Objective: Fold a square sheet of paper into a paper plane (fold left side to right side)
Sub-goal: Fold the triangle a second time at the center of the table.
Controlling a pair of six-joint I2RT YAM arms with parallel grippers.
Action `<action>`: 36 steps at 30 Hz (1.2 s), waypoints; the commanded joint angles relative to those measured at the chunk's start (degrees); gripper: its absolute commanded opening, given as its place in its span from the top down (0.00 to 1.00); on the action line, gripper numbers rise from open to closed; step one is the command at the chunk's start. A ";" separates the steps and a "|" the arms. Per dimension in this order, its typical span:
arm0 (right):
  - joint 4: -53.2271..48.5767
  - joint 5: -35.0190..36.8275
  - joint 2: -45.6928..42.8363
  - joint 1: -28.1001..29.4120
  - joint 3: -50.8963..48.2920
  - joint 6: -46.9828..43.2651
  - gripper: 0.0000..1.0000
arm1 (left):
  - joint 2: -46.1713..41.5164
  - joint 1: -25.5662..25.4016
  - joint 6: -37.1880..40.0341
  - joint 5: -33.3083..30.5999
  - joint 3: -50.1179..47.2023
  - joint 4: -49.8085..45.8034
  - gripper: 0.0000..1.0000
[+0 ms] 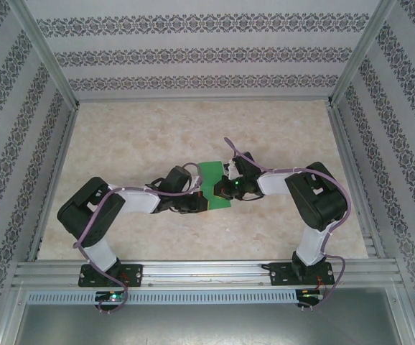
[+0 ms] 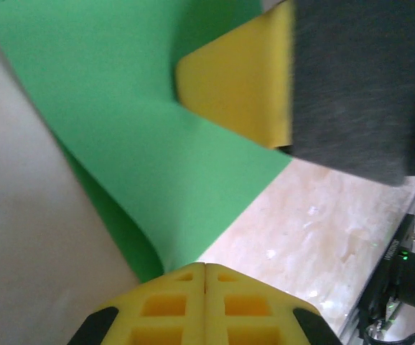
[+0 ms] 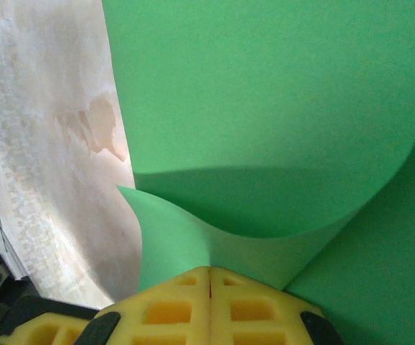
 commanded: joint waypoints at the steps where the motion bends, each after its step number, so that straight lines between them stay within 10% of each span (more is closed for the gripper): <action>1: -4.44 2.17 1.24 -0.19 -1.52 -1.28 1.00 | -1.79 0.95 -0.65 1.37 1.57 -0.37 0.98; 36: -4.13 0.35 -0.28 -0.02 0.08 -1.90 1.00 | 6.63 2.03 5.70 -4.59 6.04 -9.96 1.00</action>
